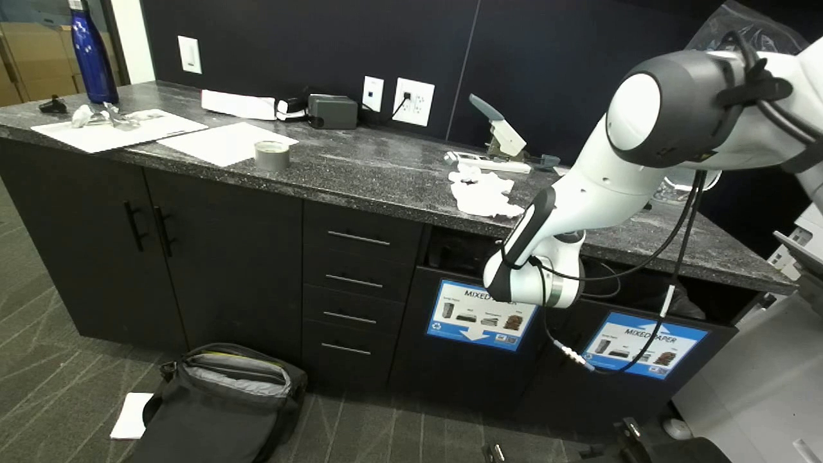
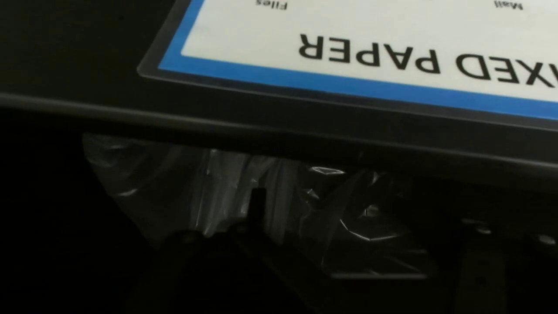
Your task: Put all the white pieces of paper in the left bin
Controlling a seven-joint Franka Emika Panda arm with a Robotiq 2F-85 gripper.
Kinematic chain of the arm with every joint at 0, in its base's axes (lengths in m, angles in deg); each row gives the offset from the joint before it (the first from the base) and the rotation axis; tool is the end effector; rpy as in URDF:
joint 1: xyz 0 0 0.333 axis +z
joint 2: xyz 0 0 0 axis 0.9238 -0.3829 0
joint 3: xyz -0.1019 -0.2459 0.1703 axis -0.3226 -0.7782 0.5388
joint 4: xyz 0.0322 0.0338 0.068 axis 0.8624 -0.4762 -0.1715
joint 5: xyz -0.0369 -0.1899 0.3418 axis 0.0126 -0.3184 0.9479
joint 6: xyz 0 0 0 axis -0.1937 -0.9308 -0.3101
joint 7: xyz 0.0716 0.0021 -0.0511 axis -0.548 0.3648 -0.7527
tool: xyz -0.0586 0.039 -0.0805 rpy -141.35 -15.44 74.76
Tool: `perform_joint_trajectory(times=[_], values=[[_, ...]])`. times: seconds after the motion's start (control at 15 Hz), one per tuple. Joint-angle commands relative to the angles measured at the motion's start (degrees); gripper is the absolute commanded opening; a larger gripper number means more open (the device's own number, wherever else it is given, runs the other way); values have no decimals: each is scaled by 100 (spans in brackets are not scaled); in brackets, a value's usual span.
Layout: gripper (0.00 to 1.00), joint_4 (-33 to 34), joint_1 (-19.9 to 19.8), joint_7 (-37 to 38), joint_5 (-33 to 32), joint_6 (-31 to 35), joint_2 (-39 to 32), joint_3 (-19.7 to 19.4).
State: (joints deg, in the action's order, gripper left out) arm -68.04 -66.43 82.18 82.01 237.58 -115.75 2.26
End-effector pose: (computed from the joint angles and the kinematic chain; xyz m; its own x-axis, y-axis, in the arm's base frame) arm 0.6046 -0.1067 0.0487 0.7849 -0.0846 0.6138 -0.2084 -0.9690 0.1330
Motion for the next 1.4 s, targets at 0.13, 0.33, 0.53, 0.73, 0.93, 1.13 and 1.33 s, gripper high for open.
perform_joint_trajectory(times=[0.13,0.33,0.53,0.73,0.93,1.13,1.33], values=[[100,-1390,226,94,-136,-1267,1570,-35],[100,-1868,226,53,-482,-2494,2459,36],[100,-2083,248,94,-854,-3889,3348,60],[100,-1886,53,71,-1001,-5125,3931,309],[100,-1587,-155,-91,-674,-6001,4252,650],[100,-1271,-239,-64,-283,-6519,4306,898],[100,-977,-235,-29,-92,-6359,4211,1009]])
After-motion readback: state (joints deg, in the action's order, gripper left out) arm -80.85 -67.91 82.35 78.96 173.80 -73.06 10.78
